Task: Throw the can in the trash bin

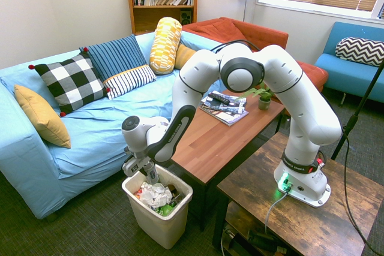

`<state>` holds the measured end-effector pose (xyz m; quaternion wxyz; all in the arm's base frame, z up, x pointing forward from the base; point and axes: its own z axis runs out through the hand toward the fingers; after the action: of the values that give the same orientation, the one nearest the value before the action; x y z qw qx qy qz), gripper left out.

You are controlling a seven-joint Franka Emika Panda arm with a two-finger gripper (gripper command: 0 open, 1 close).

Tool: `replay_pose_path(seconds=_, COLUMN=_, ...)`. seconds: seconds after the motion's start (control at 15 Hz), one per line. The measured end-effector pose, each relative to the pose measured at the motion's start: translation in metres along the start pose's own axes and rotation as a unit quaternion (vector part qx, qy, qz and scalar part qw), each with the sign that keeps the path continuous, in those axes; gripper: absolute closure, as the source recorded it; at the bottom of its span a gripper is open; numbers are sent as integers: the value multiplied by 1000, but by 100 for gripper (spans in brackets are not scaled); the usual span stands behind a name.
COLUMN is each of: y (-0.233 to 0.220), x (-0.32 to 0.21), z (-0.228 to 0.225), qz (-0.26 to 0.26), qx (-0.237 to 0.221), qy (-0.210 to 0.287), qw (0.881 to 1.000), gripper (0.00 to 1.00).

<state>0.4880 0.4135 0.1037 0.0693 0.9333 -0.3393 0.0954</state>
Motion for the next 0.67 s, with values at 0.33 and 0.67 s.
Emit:
replay_pose_path(seconds=0.33, y=2, x=3, z=15, qz=2, qx=-7, qy=3, qw=1000, gripper=0)
replay_pose_path(seconds=0.67, y=-1, x=-5, z=15, qz=0, qx=-5, qy=5, qw=1000, gripper=0)
